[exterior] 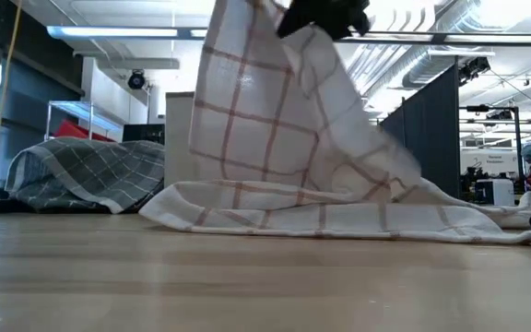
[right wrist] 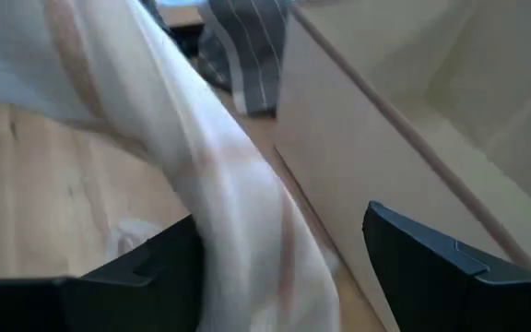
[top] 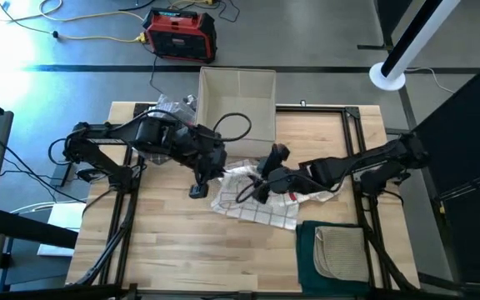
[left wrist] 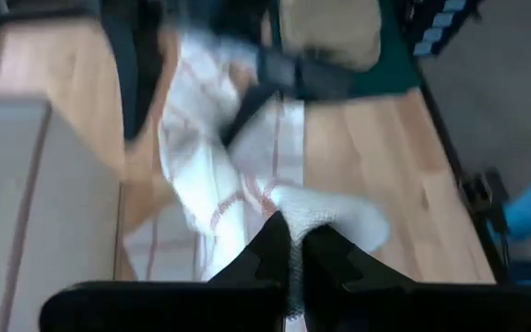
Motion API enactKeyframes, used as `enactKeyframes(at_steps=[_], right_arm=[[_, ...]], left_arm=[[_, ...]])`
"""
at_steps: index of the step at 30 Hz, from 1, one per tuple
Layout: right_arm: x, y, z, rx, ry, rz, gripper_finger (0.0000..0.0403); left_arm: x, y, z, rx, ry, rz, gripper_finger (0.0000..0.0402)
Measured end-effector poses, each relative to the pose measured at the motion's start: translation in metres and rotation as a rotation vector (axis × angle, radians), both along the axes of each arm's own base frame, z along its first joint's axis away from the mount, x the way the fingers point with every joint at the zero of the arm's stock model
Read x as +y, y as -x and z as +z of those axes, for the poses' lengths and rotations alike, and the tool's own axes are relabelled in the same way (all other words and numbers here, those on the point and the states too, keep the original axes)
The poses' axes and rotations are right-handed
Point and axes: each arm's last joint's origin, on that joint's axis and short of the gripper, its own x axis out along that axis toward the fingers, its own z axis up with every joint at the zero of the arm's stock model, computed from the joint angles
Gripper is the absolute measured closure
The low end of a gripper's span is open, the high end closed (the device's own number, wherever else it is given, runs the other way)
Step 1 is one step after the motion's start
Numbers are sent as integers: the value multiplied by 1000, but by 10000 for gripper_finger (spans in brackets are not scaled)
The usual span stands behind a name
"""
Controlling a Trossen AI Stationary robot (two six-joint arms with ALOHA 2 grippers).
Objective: Fold towel
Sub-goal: Fold the white patterned towel
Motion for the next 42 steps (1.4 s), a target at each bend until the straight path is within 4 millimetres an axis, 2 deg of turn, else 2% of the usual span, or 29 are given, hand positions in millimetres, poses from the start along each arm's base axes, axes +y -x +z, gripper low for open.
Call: enactKeyframes(at_steps=[3, 12, 19, 23, 26, 30, 31, 32, 35, 38, 42], right_arm=[[-1, 3, 2, 38, -14, -24, 149], [-17, -1, 0, 15, -65, -63, 149], [-20, -3, -28, 124, -168, 6, 149], [-15, -10, -48, 184, -204, -25, 154], [-12, -11, -60, 232, -226, -58, 197], [-11, 1, -64, 322, -276, -132, 328], [-11, 5, -61, 355, -290, -150, 364], [-12, 9, -56, 379, -297, -161, 382], [-13, 15, -28, 369, -303, -169, 387], [-15, 17, 12, 298, -263, -142, 397], [-19, 15, 74, 122, -200, -85, 400]], left_arm=[[1, 3, -2, 40, -15, 0, 401], [-2, 2, -1, 13, -29, -28, 401], [-2, 1, 0, 0, -38, -32, 401], [-2, 1, 0, 3, -40, -32, 401], [-1, 3, -2, 27, -52, -31, 401], [3, 15, -6, 128, -148, 27, 401], [5, 19, -6, 153, -179, 46, 401], [6, 23, -5, 170, -204, 66, 401], [9, 38, 0, 189, -249, 118, 401], [12, 52, 11, 145, -268, 131, 401], [15, 63, 24, 49, -349, 105, 401]])
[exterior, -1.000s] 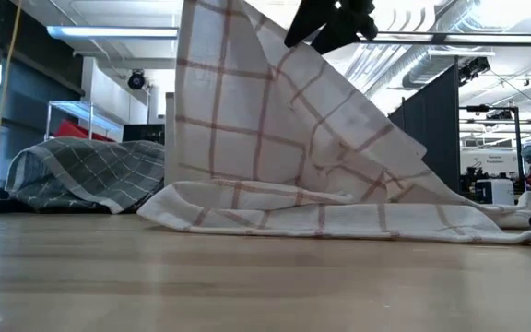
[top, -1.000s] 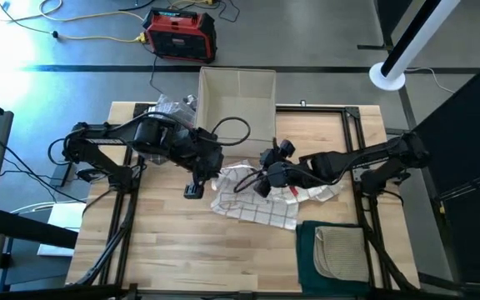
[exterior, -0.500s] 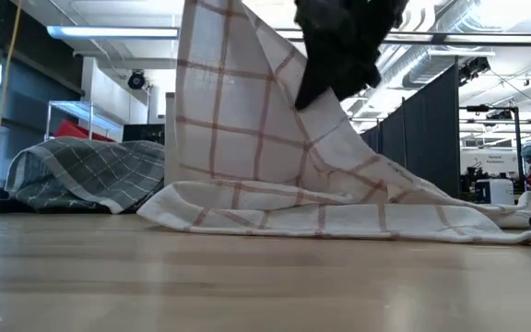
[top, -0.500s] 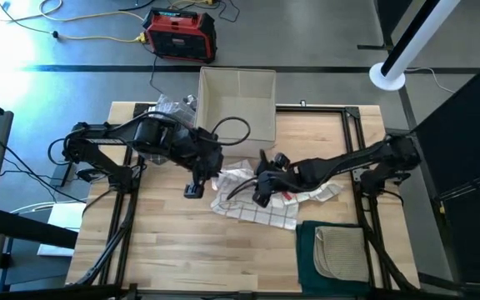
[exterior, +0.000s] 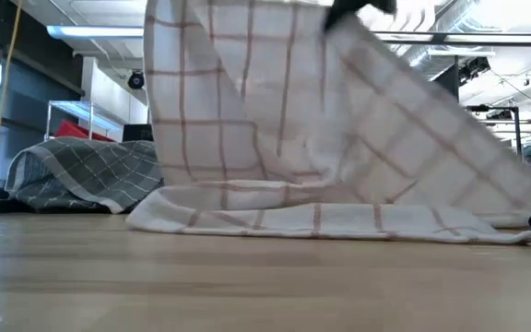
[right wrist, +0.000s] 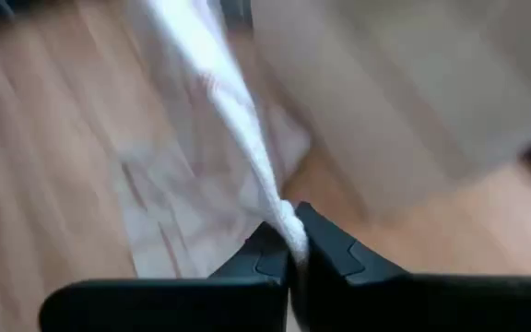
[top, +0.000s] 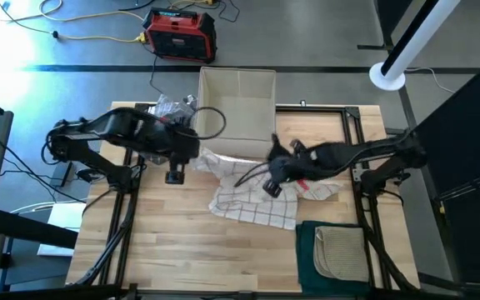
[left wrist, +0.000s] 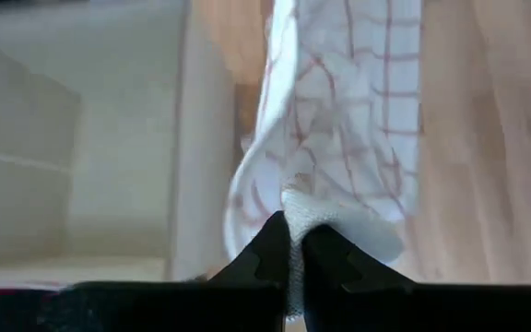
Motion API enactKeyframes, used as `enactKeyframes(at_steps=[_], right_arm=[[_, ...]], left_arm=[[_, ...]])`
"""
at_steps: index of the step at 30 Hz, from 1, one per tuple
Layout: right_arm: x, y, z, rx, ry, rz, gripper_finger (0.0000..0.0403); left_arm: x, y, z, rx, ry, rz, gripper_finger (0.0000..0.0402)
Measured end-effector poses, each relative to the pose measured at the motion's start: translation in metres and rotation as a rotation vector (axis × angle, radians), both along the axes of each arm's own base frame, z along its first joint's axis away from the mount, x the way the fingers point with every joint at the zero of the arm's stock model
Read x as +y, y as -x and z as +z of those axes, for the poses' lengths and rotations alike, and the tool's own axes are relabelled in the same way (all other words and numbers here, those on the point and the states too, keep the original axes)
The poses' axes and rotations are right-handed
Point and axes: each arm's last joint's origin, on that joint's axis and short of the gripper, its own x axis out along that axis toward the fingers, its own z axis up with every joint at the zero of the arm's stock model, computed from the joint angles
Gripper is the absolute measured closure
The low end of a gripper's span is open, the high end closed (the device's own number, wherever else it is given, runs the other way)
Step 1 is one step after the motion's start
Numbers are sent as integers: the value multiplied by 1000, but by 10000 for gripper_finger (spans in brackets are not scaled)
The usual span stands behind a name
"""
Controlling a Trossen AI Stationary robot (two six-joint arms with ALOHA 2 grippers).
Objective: Fold towel
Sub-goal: Fold the white patterned towel
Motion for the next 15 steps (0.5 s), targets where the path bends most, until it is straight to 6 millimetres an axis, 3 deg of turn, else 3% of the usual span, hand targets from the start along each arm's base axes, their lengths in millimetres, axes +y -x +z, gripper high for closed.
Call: enactKeyframes(at_steps=[3, 7, 10, 15], right_arm=[[-4, 2, 35, -97, 74, 1, 402], [-7, 11, 59, -127, 138, -30, 402], [-8, 17, 56, -75, 108, -60, 402], [3, 25, 22, 108, -55, -86, 403]], left_arm=[[5, 4, 7, -50, -85, 12, 401], [13, 8, 10, -68, -121, 77, 401], [15, 7, 9, -64, -86, 88, 401], [14, 5, 6, -54, -80, 54, 401]])
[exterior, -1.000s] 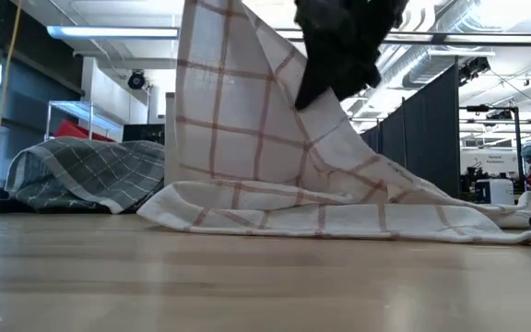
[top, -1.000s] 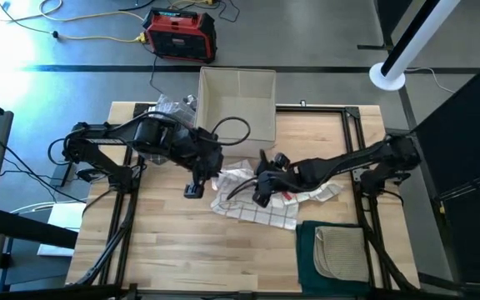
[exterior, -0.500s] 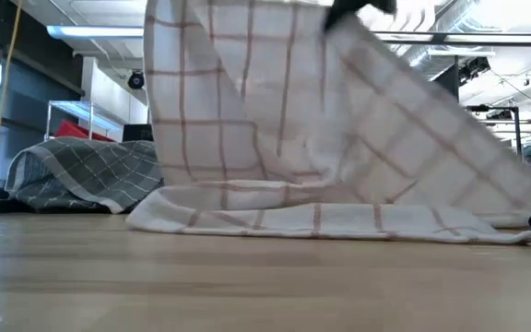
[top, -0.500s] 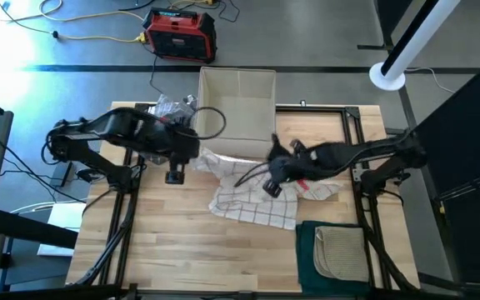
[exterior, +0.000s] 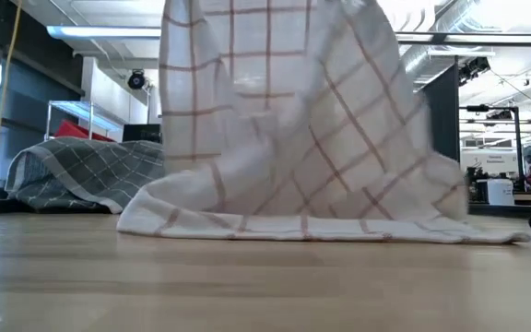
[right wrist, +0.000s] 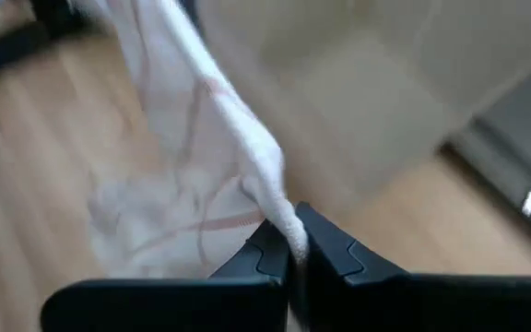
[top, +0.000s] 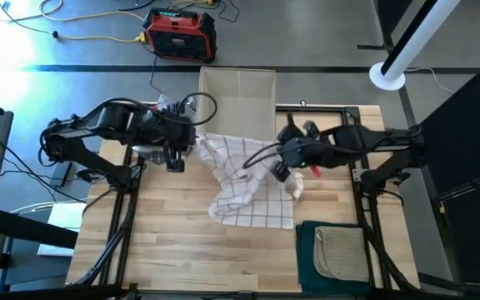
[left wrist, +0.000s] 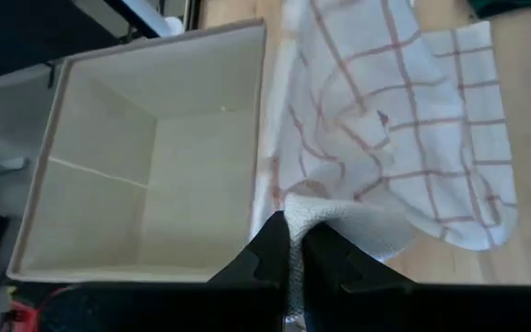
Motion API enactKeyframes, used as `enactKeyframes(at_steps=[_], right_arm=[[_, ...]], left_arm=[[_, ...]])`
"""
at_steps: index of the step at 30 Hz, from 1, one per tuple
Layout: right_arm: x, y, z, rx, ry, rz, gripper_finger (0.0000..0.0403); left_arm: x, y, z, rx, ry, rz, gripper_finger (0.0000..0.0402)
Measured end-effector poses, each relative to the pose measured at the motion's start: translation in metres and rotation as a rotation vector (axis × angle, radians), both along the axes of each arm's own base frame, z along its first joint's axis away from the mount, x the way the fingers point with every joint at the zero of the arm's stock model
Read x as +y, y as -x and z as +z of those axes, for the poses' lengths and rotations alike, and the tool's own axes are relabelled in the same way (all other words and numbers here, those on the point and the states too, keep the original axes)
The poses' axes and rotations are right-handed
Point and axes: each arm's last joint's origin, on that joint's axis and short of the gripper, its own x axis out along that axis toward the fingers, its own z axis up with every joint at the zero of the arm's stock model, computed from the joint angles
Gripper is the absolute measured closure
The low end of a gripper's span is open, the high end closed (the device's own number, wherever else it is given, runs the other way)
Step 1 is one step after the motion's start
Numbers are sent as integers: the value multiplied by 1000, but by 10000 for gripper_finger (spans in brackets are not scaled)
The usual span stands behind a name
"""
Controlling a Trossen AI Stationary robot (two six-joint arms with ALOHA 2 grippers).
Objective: Fold towel
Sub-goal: Fold the white patterned towel
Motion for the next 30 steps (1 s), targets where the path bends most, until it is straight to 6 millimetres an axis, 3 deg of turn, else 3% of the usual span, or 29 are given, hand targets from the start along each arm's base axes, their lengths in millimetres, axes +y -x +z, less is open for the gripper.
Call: enactKeyframes(at_steps=[4, 8, 11, 16, 22, 26, 30], right_arm=[[20, 4, -35, 123, -68, -3, 403], [32, 0, -48, 76, -88, -10, 403], [37, -12, -36, -63, -84, 64, 403], [32, -28, 12, -324, 57, 199, 403], [25, -29, 56, -483, 198, 286, 403], [20, -27, 59, -463, 231, 280, 403], [18, -19, 44, -327, 148, 230, 403]], left_arm=[[2, -1, 4, -6, -104, -7, 401], [4, 1, 22, -63, -233, 2, 401], [4, 8, 43, -142, -245, -73, 401], [5, 29, 77, -251, -300, -65, 401], [8, 80, 123, -451, -311, -5, 401], [7, 105, 141, -594, -204, -49, 401], [3, 106, 138, -623, -26, -146, 401]])
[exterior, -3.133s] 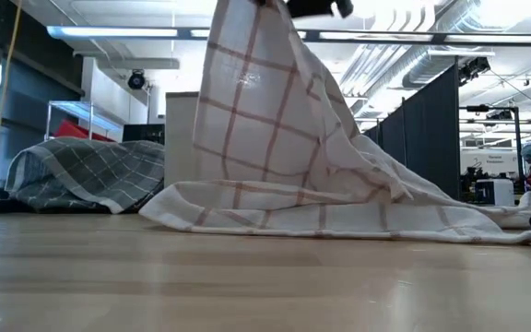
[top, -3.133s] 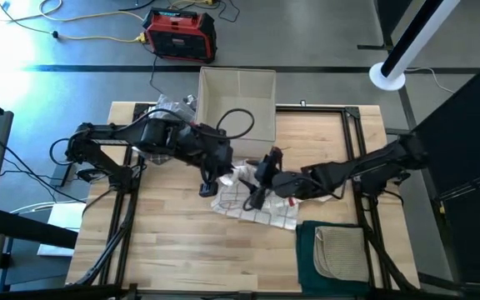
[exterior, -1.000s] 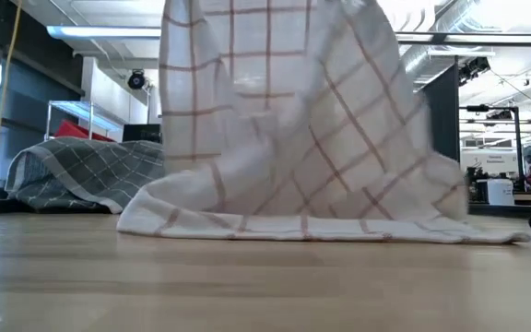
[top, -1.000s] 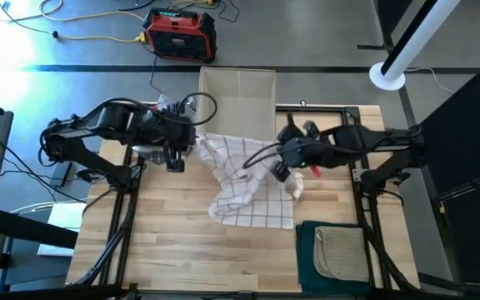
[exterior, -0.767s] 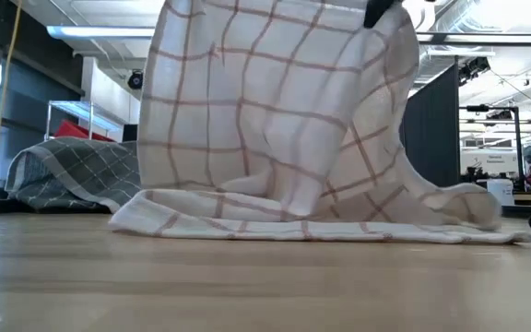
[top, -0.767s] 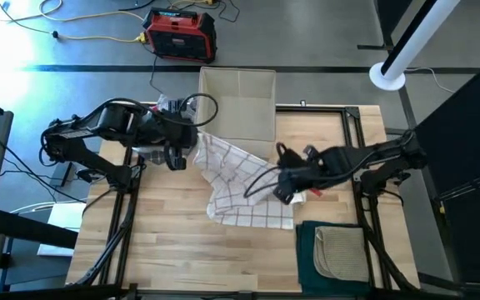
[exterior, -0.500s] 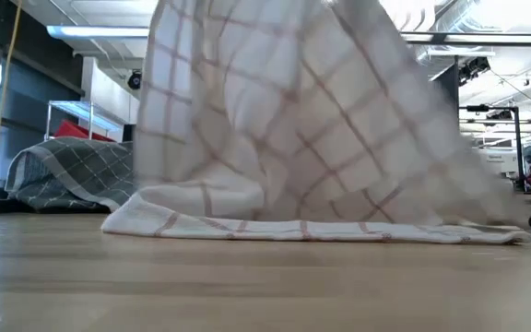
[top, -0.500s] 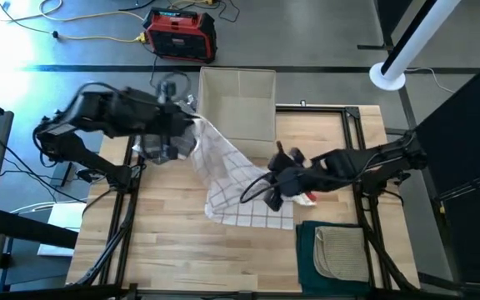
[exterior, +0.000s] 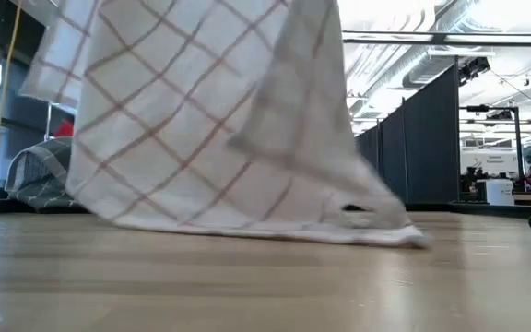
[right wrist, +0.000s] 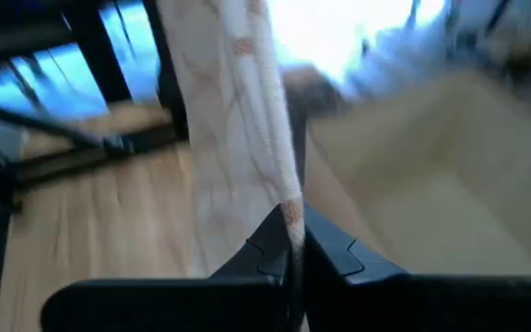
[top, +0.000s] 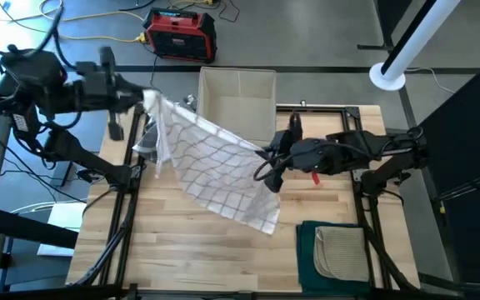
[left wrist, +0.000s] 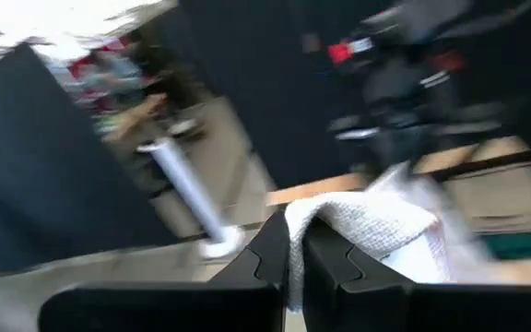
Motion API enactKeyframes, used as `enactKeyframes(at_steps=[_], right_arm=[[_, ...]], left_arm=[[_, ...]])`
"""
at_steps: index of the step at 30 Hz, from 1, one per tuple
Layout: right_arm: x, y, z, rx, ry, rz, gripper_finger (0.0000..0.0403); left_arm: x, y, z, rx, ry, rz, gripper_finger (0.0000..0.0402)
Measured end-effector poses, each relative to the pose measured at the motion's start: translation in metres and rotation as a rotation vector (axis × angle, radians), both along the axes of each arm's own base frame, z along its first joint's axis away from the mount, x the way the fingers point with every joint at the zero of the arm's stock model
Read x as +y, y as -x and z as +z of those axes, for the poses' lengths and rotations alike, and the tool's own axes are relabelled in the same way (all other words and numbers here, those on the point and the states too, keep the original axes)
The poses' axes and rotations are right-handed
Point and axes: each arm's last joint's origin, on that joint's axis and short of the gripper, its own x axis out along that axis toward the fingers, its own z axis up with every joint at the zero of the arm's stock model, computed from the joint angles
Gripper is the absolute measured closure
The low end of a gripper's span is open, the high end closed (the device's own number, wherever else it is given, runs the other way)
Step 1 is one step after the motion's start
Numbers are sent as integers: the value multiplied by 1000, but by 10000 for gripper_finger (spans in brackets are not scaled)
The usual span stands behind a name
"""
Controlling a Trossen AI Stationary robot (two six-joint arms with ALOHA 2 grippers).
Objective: Fold towel
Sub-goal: Fold the white patterned towel
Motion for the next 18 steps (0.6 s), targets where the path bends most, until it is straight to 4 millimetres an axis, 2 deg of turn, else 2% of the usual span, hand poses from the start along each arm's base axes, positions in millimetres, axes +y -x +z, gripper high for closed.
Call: enactKeyframes(at_steps=[3, 6, 9, 12, 15, 18], right_arm=[[3, 9, -17, 156, -74, -51, 403], [12, 13, -32, 288, -118, -88, 403], [25, 18, -44, 390, -163, -100, 403], [41, 25, -56, 485, -199, -126, 403], [59, 35, -73, 536, -229, -131, 403], [73, 45, -100, 557, -279, -155, 403]], left_arm=[[-4, -23, -19, 117, 70, -72, 401], [-8, -62, -51, 252, 136, -124, 401], [-15, -106, -92, 371, 177, -236, 401], [-22, -142, -143, 513, 203, -325, 401], [-23, -159, -184, 618, 229, -338, 401], [-25, -170, -216, 654, 257, -341, 401]])
